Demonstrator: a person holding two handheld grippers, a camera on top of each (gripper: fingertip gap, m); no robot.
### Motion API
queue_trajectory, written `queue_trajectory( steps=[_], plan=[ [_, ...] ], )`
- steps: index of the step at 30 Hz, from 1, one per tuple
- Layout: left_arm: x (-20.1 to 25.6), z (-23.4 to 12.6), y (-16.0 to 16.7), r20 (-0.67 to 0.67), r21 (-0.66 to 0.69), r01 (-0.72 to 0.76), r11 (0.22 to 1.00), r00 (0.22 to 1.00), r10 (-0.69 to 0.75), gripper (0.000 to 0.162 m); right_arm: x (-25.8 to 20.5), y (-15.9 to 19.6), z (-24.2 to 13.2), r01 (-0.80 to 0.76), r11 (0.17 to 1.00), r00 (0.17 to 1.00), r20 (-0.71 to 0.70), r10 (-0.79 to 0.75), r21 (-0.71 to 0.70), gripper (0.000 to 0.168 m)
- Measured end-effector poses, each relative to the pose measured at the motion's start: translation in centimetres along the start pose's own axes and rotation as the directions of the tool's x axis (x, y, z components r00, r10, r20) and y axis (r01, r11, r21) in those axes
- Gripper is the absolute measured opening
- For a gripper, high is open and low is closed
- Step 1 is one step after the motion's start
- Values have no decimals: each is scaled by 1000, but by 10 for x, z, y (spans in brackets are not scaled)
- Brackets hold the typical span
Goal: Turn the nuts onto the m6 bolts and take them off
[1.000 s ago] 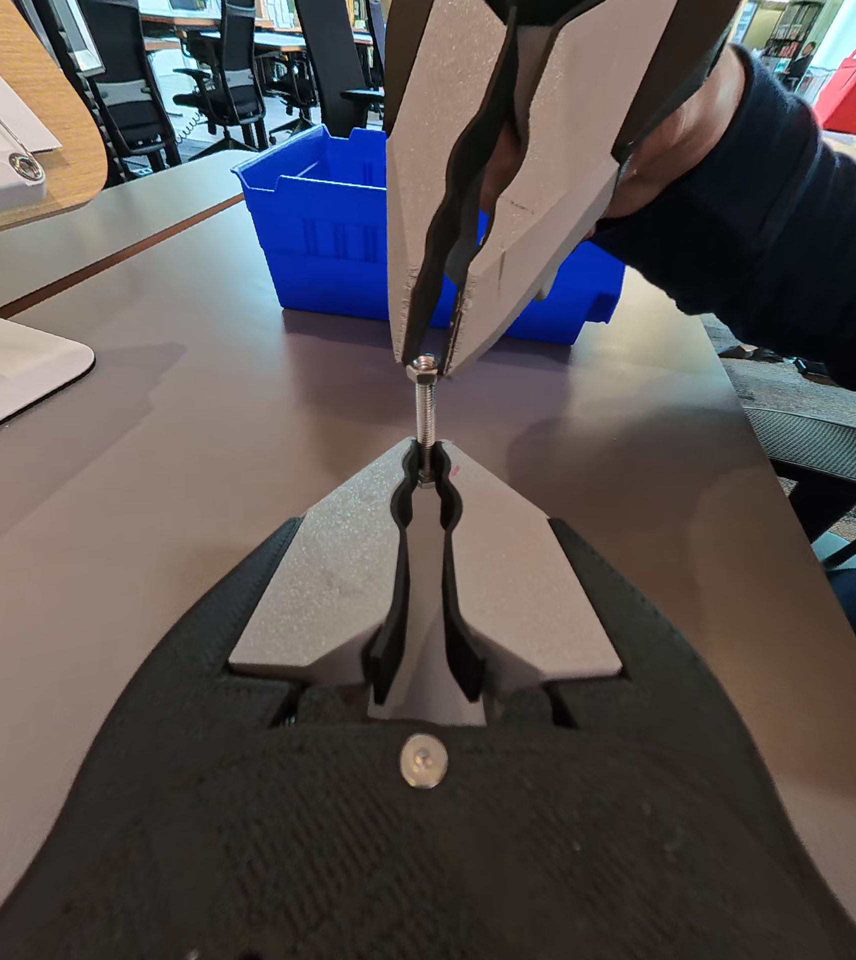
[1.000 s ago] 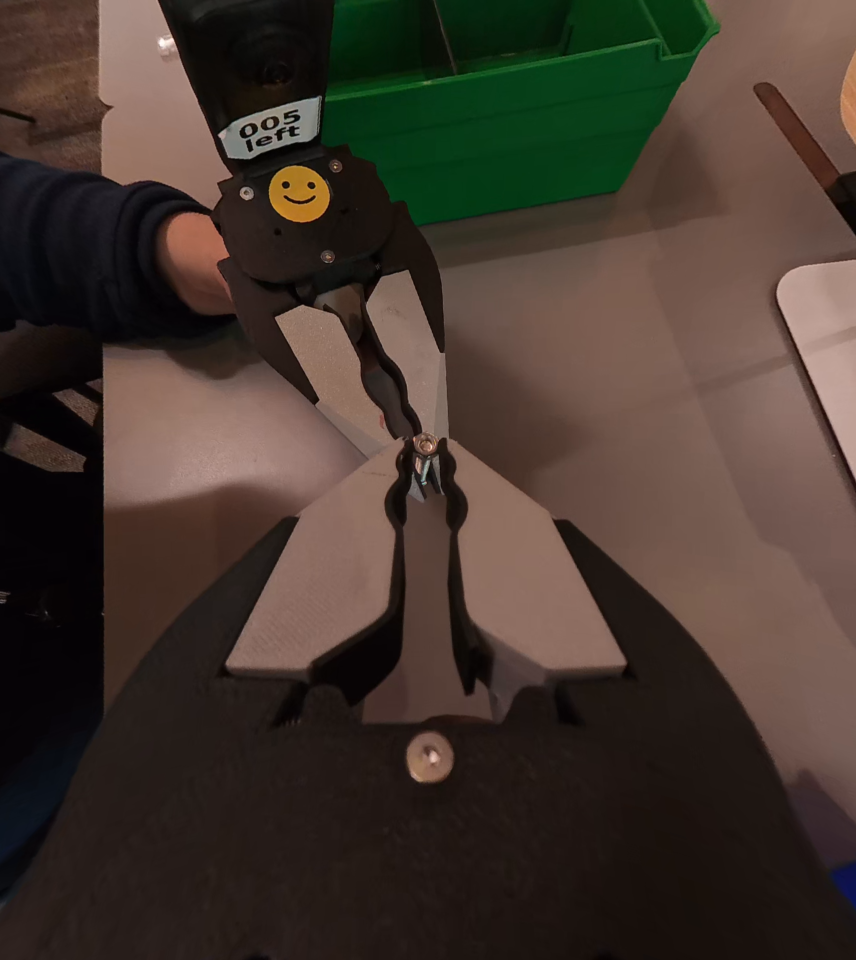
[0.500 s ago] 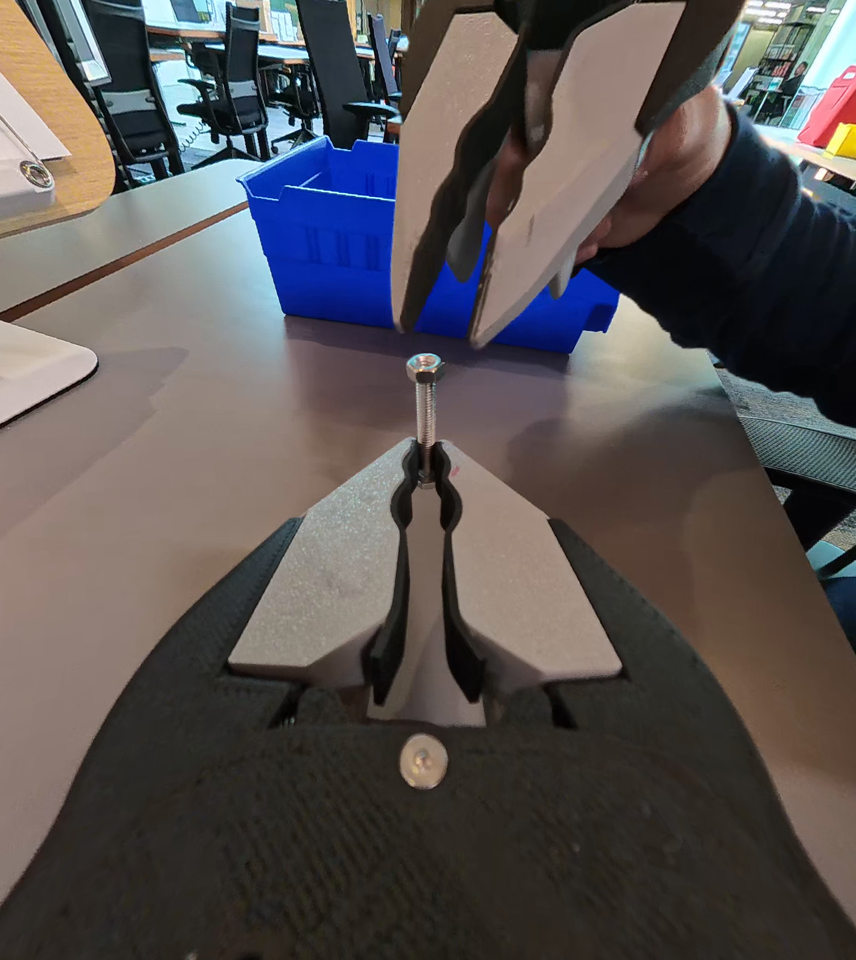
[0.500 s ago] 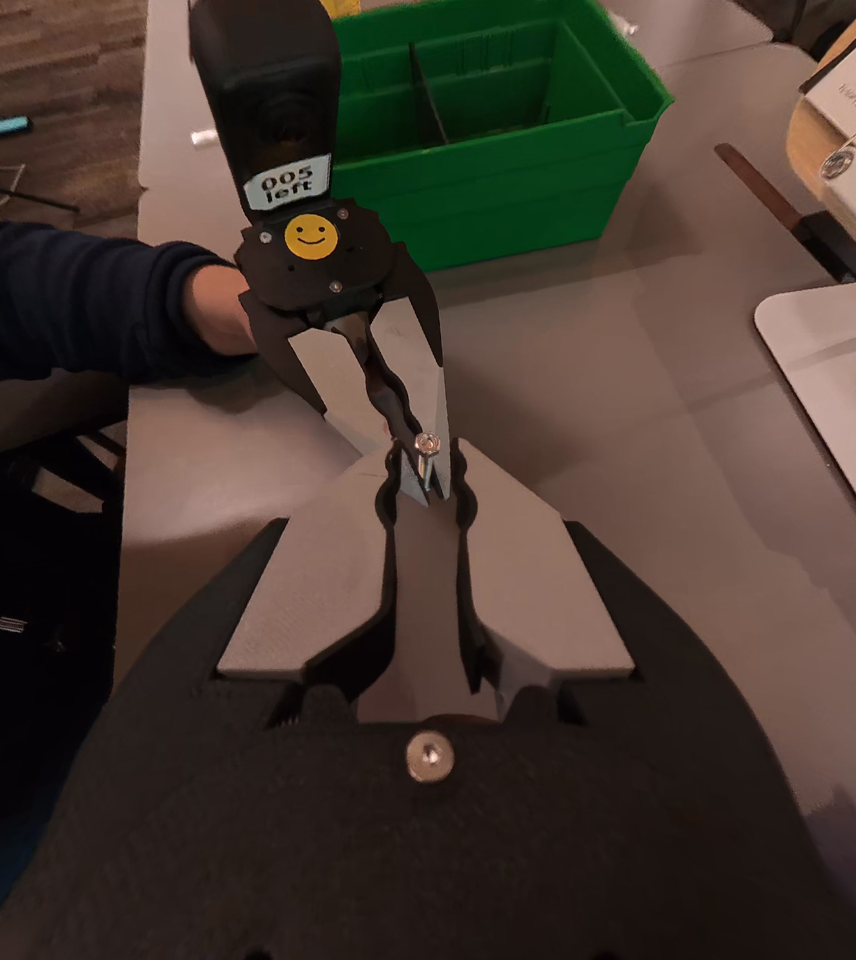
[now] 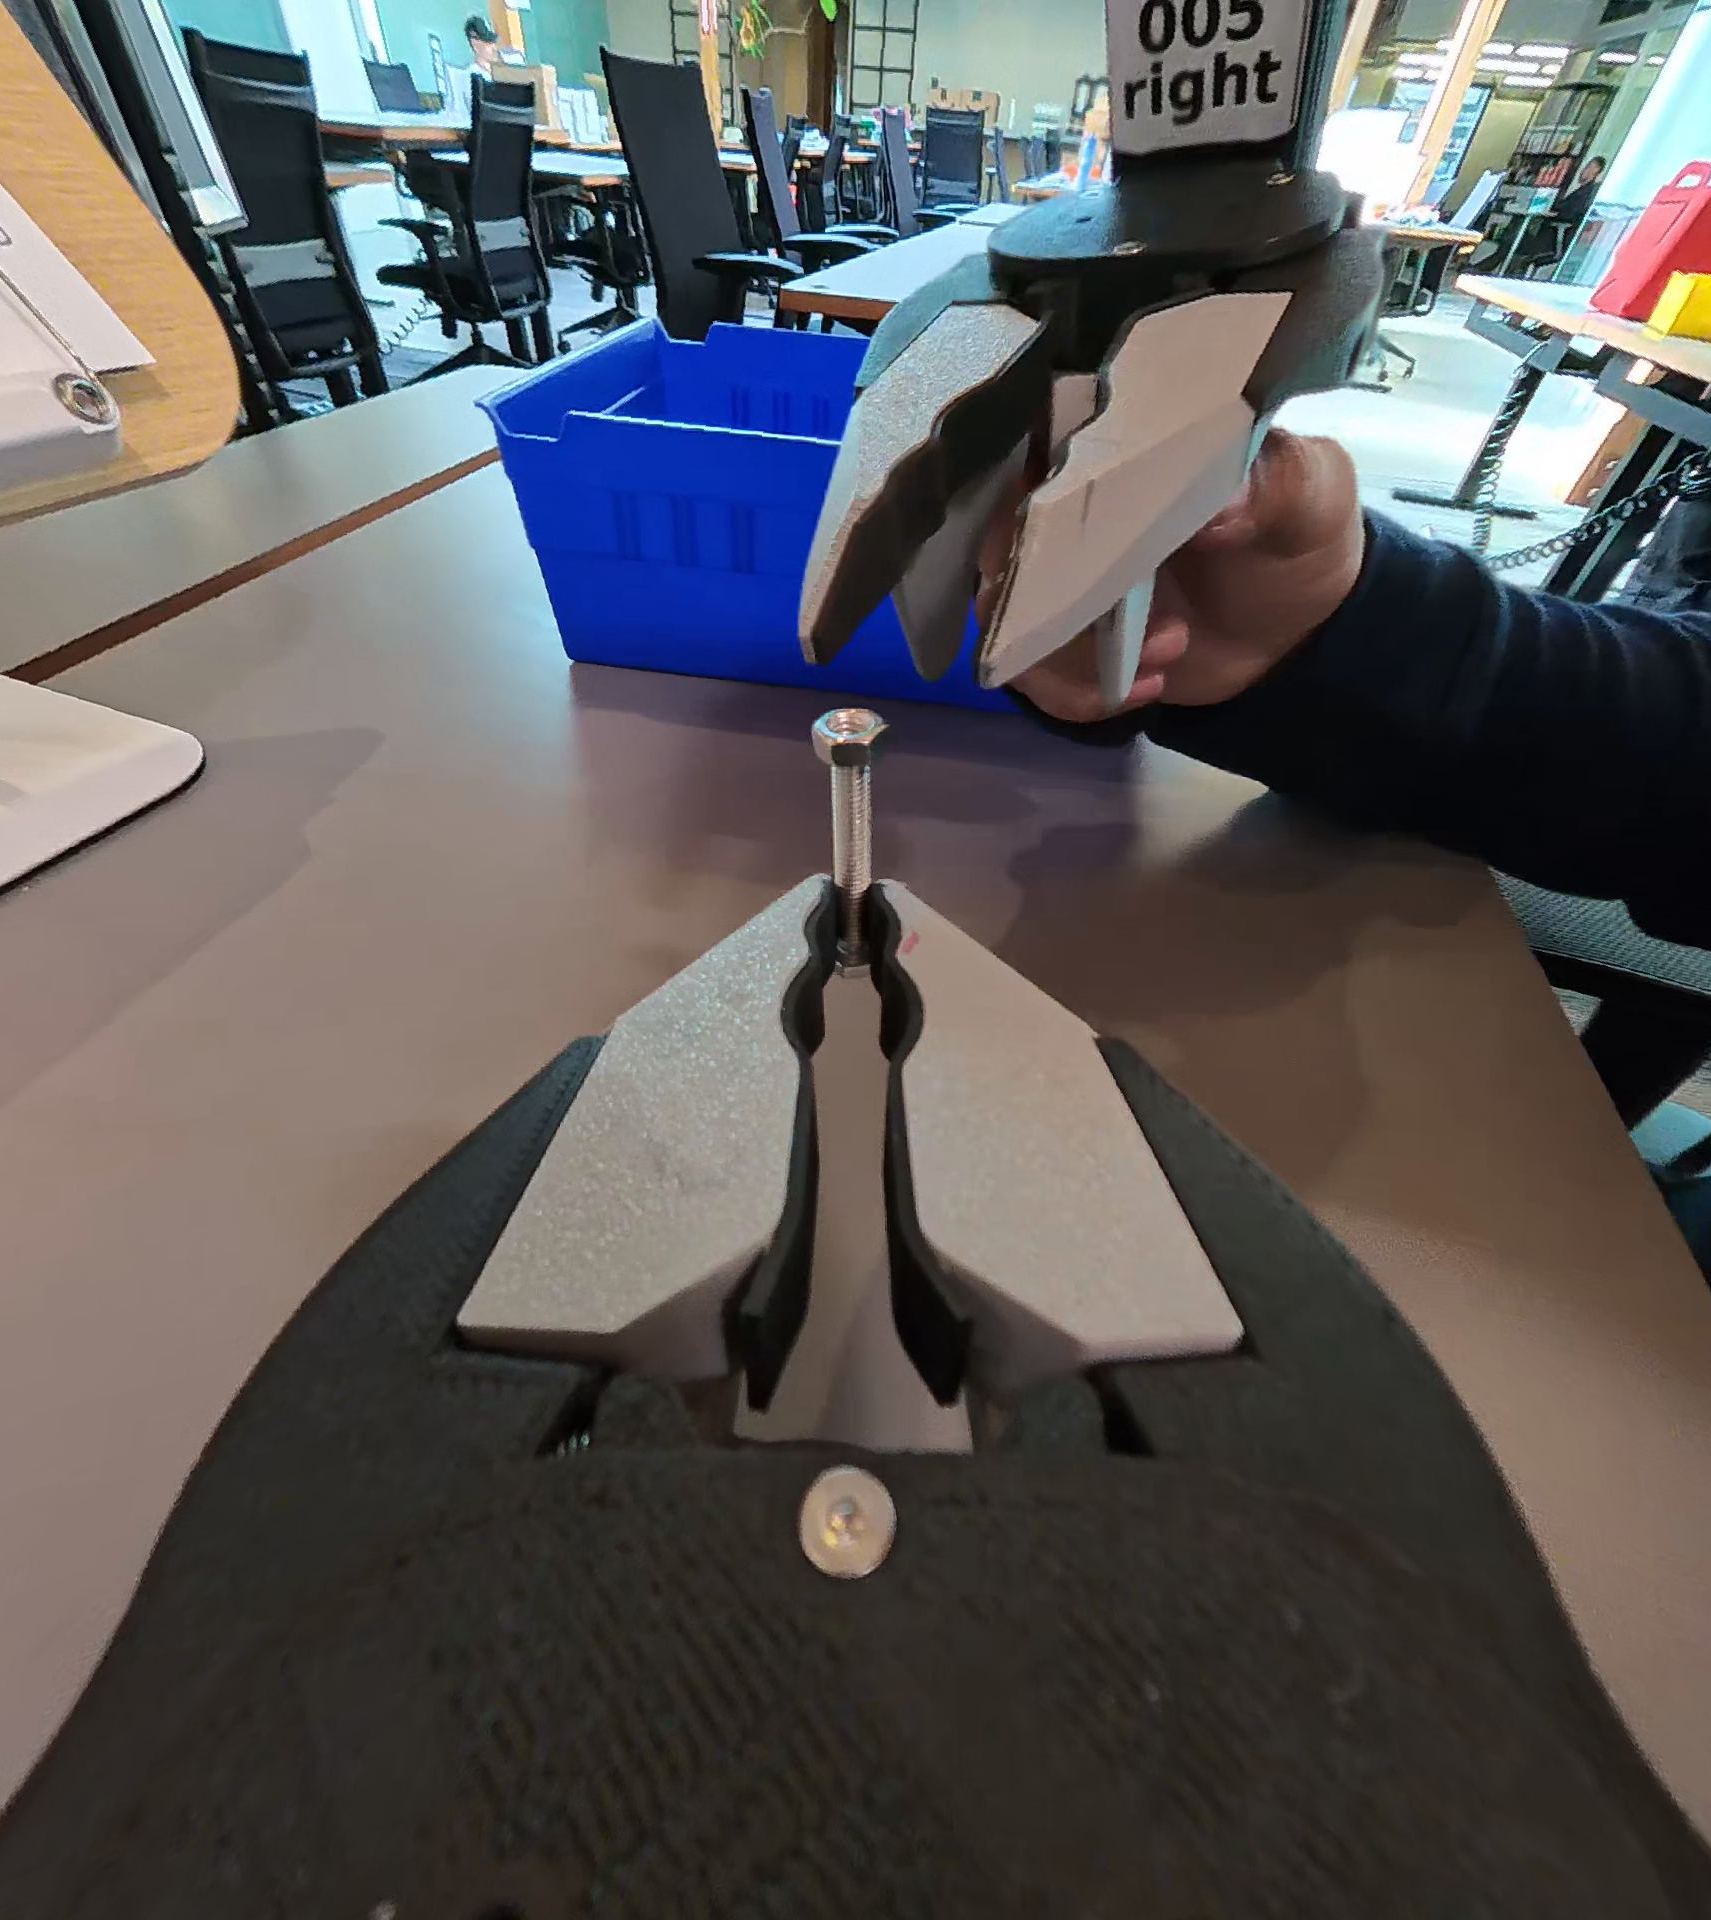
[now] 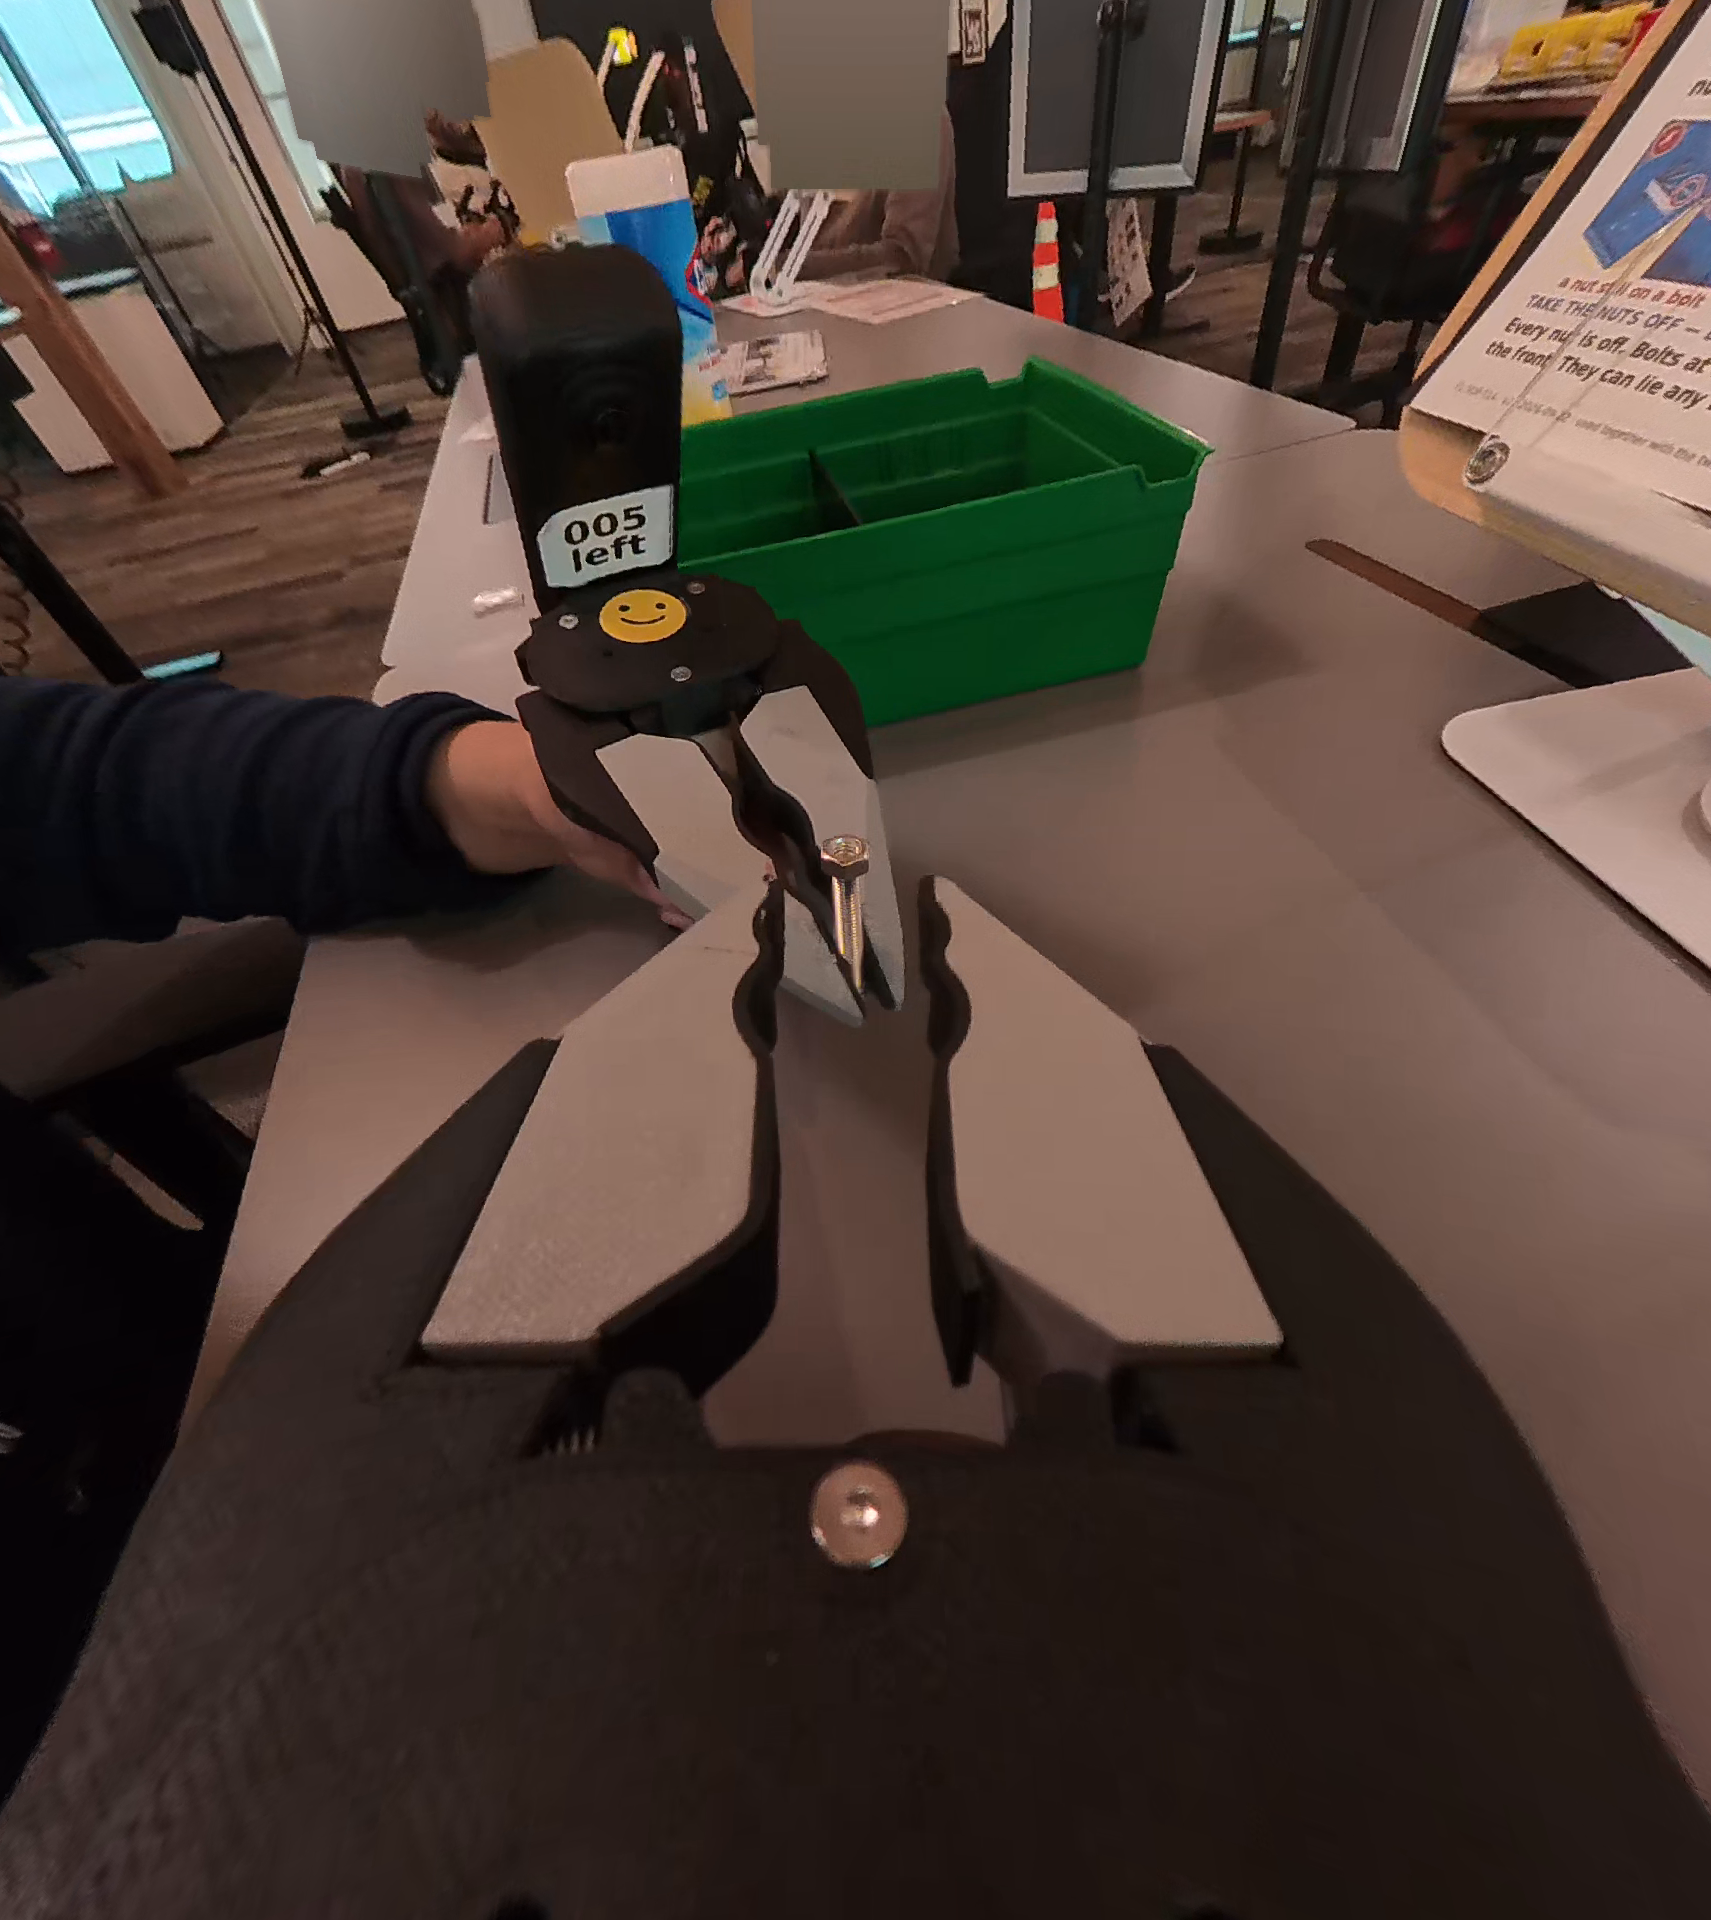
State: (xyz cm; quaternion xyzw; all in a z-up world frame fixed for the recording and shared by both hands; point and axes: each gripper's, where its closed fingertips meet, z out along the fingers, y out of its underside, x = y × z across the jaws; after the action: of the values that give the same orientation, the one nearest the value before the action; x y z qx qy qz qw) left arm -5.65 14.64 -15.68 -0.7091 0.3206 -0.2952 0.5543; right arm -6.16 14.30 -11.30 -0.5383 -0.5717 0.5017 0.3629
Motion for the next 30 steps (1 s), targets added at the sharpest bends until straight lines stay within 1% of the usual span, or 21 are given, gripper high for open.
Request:
queue_trajectory(
  steps=[3, 5, 9, 30],
  plan=[
    [2, 2, 0, 4, -1, -22, 1000, 1000, 22, 3, -5, -4, 0, -17, 999, 1000, 22, 17, 30, 24],
    [2, 2, -1, 14, 1, -31, 1000, 999, 31, 3, -9, -2, 2, -7, 1000, 1000, 25, 6, 17, 24],
    [3, 3, -1, 21, 7, -32, 999, 999, 32, 3, -9, 4, 7, 36, 999, 999, -13, -37, -26, 24],
    [1, 3, 0, 28, -1, -24, 1000, 999, 24, 3, -18, 3, 7, 45, 999, 999, 17, -45, -30, 21]
  ],
)
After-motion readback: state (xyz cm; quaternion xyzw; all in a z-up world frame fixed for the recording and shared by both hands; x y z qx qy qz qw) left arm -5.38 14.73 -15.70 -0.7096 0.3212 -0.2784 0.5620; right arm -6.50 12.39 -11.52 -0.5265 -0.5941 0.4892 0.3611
